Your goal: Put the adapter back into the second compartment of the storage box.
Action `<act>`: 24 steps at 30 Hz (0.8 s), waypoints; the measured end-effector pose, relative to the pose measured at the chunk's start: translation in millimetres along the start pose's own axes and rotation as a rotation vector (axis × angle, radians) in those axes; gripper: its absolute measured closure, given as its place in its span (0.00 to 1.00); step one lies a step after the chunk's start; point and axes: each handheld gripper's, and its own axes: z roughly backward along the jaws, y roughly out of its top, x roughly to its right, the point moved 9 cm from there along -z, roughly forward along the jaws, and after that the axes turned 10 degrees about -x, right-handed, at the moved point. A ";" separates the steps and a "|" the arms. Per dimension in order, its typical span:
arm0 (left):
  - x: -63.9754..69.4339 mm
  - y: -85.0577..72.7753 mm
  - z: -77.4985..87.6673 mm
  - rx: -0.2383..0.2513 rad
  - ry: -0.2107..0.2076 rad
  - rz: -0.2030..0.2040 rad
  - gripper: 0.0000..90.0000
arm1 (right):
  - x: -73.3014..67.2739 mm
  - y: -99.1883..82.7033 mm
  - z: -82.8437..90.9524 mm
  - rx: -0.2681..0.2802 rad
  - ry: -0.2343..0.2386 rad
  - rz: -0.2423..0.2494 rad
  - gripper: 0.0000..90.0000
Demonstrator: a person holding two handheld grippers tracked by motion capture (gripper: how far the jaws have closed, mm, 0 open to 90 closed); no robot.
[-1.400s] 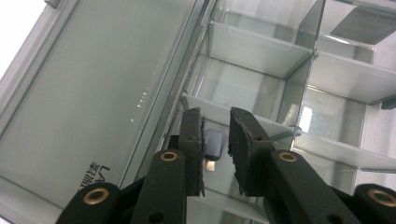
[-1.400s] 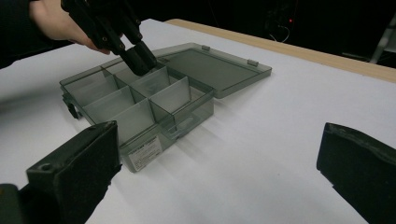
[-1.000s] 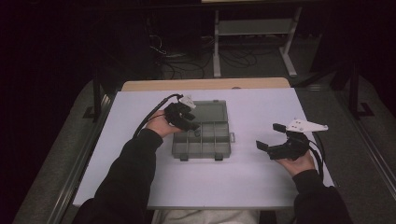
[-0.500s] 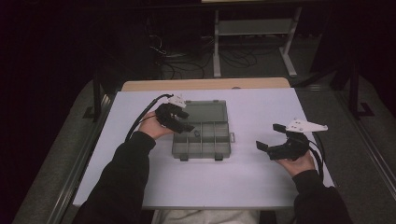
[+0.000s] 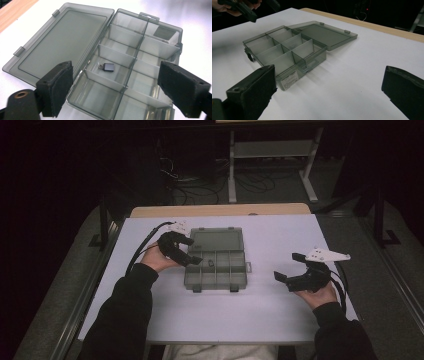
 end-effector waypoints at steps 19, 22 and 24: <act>7.3 -4.0 29.2 0.104 0.047 -0.023 0.00 | 0.1 0.2 0.9 0.003 -0.003 -0.003 0.00; 9.2 -6.4 30.6 0.111 0.046 -0.025 0.00 | 0.2 0.2 1.2 0.004 -0.003 -0.002 0.00; 10.4 -9.6 31.2 0.116 0.047 -0.024 0.00 | 0.3 0.1 1.4 0.003 -0.004 -0.003 0.00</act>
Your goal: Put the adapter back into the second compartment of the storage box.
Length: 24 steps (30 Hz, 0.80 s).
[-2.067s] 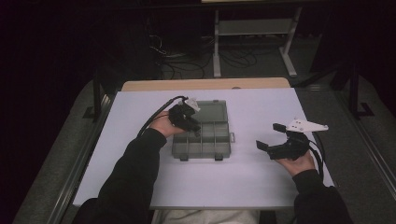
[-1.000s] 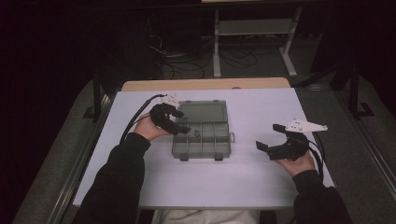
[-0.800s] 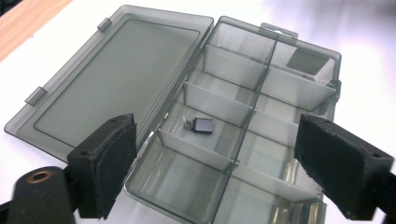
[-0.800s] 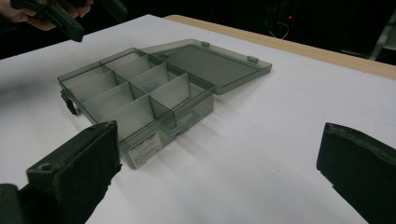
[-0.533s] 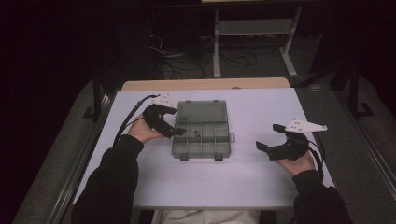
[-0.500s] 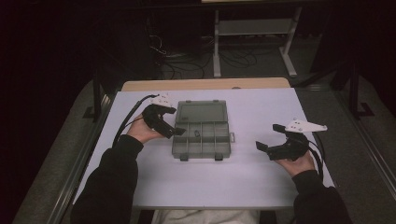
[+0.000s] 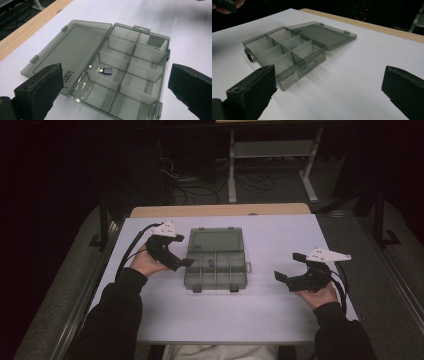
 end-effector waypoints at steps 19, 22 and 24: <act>-0.5 -27.4 18.2 0.065 0.020 0.065 0.00 | -0.6 -0.6 0.2 -0.002 -0.003 -0.002 0.00; -0.3 -32.2 20.8 0.083 0.023 0.079 0.00 | -0.3 -0.6 0.9 0.000 -0.003 -0.003 0.00; -0.4 -36.7 21.7 0.089 0.028 0.088 0.00 | -0.3 -0.5 1.5 0.002 -0.004 -0.004 0.00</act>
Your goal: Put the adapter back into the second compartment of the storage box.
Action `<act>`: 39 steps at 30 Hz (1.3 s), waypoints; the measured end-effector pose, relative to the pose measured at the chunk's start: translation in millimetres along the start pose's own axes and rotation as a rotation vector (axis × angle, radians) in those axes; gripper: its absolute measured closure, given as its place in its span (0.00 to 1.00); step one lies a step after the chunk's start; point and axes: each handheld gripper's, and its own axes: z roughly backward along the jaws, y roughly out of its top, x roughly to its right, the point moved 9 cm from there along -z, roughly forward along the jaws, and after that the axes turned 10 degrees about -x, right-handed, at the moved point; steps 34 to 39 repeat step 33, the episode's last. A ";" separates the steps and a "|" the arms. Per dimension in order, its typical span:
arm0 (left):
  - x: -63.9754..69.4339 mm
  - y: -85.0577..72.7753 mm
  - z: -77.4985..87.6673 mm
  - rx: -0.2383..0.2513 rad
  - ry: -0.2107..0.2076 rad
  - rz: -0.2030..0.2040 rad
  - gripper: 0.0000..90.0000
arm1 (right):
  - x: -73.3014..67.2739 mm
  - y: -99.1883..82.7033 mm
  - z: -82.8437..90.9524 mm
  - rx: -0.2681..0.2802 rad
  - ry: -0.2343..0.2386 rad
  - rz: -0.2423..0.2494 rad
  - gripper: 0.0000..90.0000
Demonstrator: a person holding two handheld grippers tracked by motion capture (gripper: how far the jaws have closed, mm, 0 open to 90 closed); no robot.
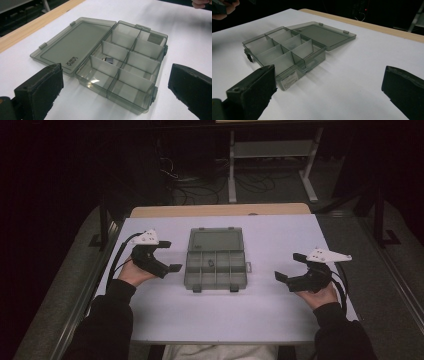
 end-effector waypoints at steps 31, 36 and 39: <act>-13.1 -48.8 41.4 0.178 0.113 0.165 0.00 | -0.1 -1.9 7.1 0.020 -0.006 -0.023 0.00; -12.4 -50.0 41.9 0.187 0.115 0.163 0.00 | 0.2 -2.1 7.2 0.019 -0.006 -0.025 0.00; -12.4 -50.0 41.9 0.187 0.115 0.163 0.00 | 0.2 -2.1 7.2 0.019 -0.006 -0.025 0.00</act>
